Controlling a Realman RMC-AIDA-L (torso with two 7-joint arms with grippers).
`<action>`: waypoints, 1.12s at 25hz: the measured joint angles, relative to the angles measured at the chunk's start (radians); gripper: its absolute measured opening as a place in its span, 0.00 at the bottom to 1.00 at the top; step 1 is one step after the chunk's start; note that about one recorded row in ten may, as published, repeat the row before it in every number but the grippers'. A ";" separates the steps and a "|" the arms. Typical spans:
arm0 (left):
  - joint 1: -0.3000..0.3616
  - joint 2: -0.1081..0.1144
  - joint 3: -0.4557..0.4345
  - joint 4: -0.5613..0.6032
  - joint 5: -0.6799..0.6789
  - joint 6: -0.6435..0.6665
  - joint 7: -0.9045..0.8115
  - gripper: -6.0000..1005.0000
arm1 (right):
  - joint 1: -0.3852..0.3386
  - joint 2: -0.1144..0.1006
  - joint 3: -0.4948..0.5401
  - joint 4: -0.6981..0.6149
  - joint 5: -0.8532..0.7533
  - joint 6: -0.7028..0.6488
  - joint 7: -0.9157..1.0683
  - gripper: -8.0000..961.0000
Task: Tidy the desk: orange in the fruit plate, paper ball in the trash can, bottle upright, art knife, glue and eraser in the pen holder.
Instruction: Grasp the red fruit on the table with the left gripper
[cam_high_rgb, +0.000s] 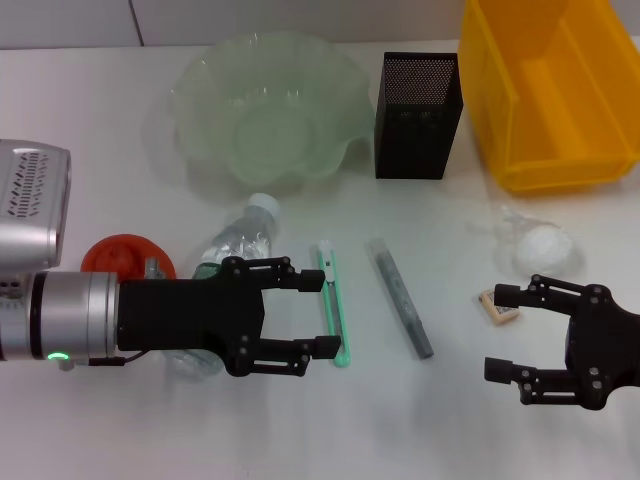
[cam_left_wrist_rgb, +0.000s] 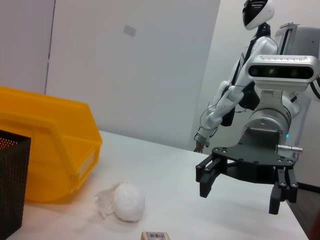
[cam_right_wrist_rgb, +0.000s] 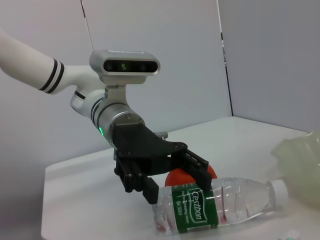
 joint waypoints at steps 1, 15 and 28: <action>0.000 0.000 0.000 0.000 0.000 0.000 0.000 0.77 | 0.000 0.000 0.000 0.000 0.000 0.001 0.000 0.87; 0.115 0.014 -0.090 0.034 -0.182 0.016 0.121 0.74 | -0.005 0.003 0.004 0.001 0.007 0.021 -0.004 0.86; 0.264 0.019 -0.183 0.074 -0.201 -0.139 0.154 0.72 | -0.007 0.003 0.004 0.002 0.008 0.022 -0.006 0.85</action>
